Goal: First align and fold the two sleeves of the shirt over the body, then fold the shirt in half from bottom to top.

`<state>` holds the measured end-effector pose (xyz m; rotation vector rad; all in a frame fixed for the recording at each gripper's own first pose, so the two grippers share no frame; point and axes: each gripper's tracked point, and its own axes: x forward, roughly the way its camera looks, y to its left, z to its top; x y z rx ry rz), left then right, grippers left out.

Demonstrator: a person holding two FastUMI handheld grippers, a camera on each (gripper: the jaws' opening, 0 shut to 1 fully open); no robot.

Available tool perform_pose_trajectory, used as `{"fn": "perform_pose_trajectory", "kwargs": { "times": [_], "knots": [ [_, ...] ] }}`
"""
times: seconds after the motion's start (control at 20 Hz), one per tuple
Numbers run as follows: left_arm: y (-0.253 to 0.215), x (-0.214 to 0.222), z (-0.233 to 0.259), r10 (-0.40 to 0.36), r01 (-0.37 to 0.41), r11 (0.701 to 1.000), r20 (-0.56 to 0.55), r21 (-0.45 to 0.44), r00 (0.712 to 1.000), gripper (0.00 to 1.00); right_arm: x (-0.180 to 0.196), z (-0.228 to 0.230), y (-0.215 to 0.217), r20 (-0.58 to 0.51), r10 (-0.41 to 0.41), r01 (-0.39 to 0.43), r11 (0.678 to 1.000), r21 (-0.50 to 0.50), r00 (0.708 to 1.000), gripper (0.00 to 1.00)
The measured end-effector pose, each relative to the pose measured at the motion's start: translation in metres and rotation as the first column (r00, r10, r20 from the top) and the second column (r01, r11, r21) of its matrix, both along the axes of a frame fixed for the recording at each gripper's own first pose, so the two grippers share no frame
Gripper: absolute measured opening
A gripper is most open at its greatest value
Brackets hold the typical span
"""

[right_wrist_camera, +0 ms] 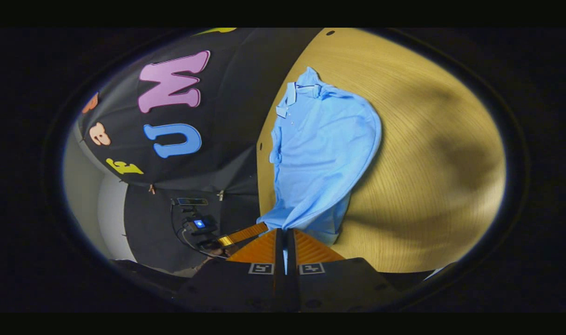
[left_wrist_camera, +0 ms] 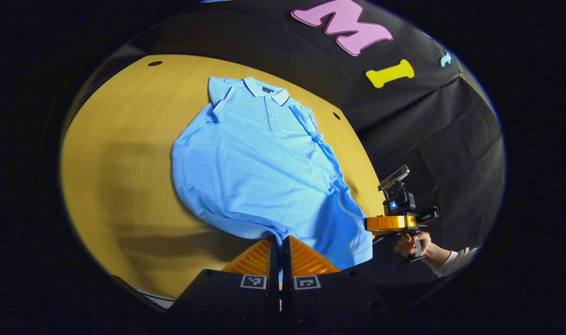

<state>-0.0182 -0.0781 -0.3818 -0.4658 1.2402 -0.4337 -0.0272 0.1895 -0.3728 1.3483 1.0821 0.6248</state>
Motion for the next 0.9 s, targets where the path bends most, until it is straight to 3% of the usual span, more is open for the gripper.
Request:
{"fn": "perform_pose_trajectory", "kwargs": {
  "times": [0.15,0.2,0.25,0.5,0.55,0.6,0.7,0.8,0.9],
  "knots": [
    [-0.004,0.016,0.014,0.020,-0.020,1.000,0.024,-0.023,1.000,0.07,0.013,0.016,-0.003,0.038,-0.009,0.009,1.000,0.014,0.999,0.05],
    [-0.004,0.023,0.019,0.027,-0.026,0.999,0.041,-0.026,0.999,0.07,0.019,0.025,-0.006,0.060,-0.011,0.010,1.000,0.022,0.998,0.10],
    [-0.003,0.033,0.025,0.034,-0.033,0.999,0.061,-0.026,0.998,0.07,0.029,0.032,-0.008,0.083,-0.027,0.025,0.999,0.027,0.996,0.05],
    [0.003,0.095,0.046,0.056,-0.055,0.998,0.167,-0.011,0.984,0.07,0.090,0.076,-0.025,0.211,-0.069,0.056,0.996,0.065,0.975,0.05],
    [0.005,0.108,0.051,0.061,-0.061,0.998,0.186,-0.006,0.981,0.07,0.098,0.077,-0.026,0.236,-0.071,0.058,0.996,0.061,0.969,0.00],
    [0.005,0.122,0.058,0.065,-0.066,0.998,0.205,-0.003,0.977,0.07,0.114,0.082,-0.029,0.256,-0.076,0.062,0.996,0.060,0.964,0.05],
    [0.006,0.156,0.062,0.060,-0.066,0.998,0.249,0.015,0.967,0.07,0.147,0.092,-0.036,0.291,-0.088,0.074,0.996,0.057,0.953,0.00],
    [0.016,0.193,0.064,0.046,-0.068,0.996,0.296,0.064,0.954,0.07,0.182,0.097,-0.044,0.329,-0.080,0.077,0.997,0.023,0.941,0.04],
    [0.021,0.231,0.070,0.084,-0.111,0.991,0.325,0.068,0.942,0.07,0.222,0.100,-0.052,0.371,-0.064,0.076,0.997,-0.019,0.927,0.04]
  ]
}}
